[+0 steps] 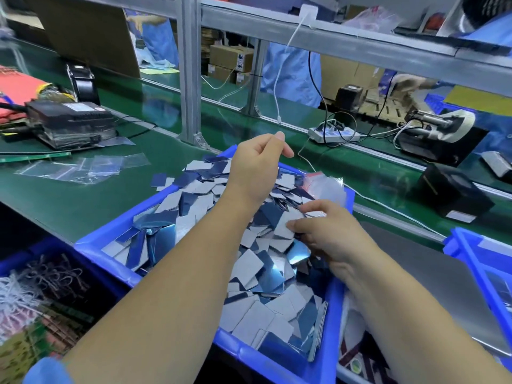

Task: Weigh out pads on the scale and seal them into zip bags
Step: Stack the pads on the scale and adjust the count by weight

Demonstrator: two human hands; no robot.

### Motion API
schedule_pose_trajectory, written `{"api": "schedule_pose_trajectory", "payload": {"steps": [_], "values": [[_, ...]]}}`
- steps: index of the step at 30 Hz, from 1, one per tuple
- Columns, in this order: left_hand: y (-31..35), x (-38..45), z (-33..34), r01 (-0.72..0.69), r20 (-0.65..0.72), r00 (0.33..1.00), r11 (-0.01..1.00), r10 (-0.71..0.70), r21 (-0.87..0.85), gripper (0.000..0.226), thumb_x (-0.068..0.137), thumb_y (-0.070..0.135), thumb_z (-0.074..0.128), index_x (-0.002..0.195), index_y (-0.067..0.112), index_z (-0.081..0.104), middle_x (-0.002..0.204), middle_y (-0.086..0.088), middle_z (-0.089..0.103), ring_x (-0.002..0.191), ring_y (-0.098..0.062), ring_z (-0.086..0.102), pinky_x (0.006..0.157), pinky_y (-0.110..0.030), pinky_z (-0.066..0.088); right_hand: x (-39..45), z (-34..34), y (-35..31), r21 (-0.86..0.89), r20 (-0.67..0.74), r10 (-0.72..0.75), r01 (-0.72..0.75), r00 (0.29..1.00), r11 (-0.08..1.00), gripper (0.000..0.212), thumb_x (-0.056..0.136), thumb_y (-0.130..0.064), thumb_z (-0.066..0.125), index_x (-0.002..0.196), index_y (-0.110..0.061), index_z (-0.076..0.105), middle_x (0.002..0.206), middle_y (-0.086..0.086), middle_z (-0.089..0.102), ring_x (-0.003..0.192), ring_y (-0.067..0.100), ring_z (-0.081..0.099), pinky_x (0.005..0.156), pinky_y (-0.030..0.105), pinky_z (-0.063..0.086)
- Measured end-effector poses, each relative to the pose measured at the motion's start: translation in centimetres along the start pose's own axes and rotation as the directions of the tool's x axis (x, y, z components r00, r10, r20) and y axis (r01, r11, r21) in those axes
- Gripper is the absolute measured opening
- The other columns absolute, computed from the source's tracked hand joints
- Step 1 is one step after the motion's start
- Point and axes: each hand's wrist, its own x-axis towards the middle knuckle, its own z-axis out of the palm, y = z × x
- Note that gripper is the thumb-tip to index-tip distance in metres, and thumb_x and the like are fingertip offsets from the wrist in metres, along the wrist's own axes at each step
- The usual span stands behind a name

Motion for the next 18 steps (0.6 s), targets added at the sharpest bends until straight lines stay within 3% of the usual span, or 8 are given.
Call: {"api": "schedule_pose_trajectory", "payload": {"steps": [4, 7, 10, 13, 16, 18], "values": [[-0.2, 0.1, 0.1, -0.005, 0.013, 1.0, 1.0, 0.005, 0.0, 0.038, 0.096, 0.034, 0.05, 0.064, 0.02, 0.066, 0.047, 0.011, 0.026, 0.044, -0.01, 0.027, 0.048, -0.022, 0.029, -0.4, -2.5, -0.7, -0.047, 0.017, -0.077, 0.077, 0.997, 0.996, 0.034, 0.074, 0.001, 0.077, 0.099, -0.02, 0.064, 0.062, 0.008, 0.068, 0.05, 0.023, 0.058, 0.057, 0.034, 0.058], [-0.5, 0.2, 0.3, 0.003, 0.023, 1.0, 1.0, -0.003, 0.013, 0.039, 0.093, 0.037, 0.05, 0.06, 0.024, 0.066, 0.047, 0.009, 0.026, 0.045, -0.011, 0.028, 0.054, -0.025, 0.035, -0.4, -3.6, -1.0, 0.026, 0.004, -0.12, 0.12, 0.993, 0.992, 0.033, 0.075, 0.006, 0.073, 0.097, -0.016, 0.064, 0.065, 0.013, 0.069, 0.057, 0.028, 0.061, 0.068, 0.046, 0.06], [-1.0, 0.3, 0.2, 0.024, 0.047, 0.999, 1.0, -0.025, 0.016, 0.04, 0.093, 0.037, 0.05, 0.06, 0.024, 0.067, 0.047, 0.007, 0.026, 0.043, -0.011, 0.026, 0.066, -0.029, 0.044, -0.3, -4.2, -1.1, 0.095, -0.03, -0.157, 0.159, 0.987, 0.983, 0.03, 0.078, 0.007, 0.073, 0.097, -0.015, 0.065, 0.061, 0.006, 0.067, 0.051, 0.023, 0.059, 0.06, 0.037, 0.058], [-1.4, 0.3, 0.4, 0.074, 0.114, 0.99, 0.994, -0.084, 0.084, 0.036, 0.087, 0.045, 0.05, 0.066, 0.022, 0.067, 0.048, 0.009, 0.032, 0.044, -0.01, 0.029, 0.051, -0.022, 0.033, -0.6, -4.8, -1.2, 0.163, -0.034, -0.173, 0.177, 0.984, 0.971, 0.026, 0.081, 0.007, 0.07, 0.097, -0.014, 0.066, 0.063, 0.007, 0.068, 0.047, 0.018, 0.058, 0.05, 0.027, 0.051], [-1.9, 0.1, 0.8, 0.112, 0.236, 0.959, 0.976, -0.155, 0.187, 0.028, 0.082, 0.053, 0.051, 0.075, 0.031, 0.067, 0.057, 0.014, 0.053, 0.05, -0.007, 0.043, 0.058, -0.027, 0.037, -0.7, -6.1, -1.6, 0.233, -0.052, -0.179, 0.186, 0.983, 0.954, 0.023, 0.084, 0.007, 0.068, 0.097, -0.012, 0.066, 0.067, 0.011, 0.068, 0.047, 0.019, 0.057, 0.045, 0.023, 0.049], [-2.1, -0.3, 1.1, 0.108, 0.355, 0.915, 0.966, -0.189, 0.236, 0.026, 0.079, 0.06, 0.051, 0.085, 0.039, 0.066, 0.073, 0.018, 0.066, 0.056, -0.001, 0.056, 0.06, -0.023, 0.043, -0.6, -7.5, -2.0, 0.262, -0.064, -0.176, 0.186, 0.982, 0.947, 0.023, 0.085, 0.006, 0.068, 0.095, -0.014, 0.067, 0.074, 0.015, 0.069, 0.055, 0.022, 0.057, 0.046, 0.024, 0.051]]}}
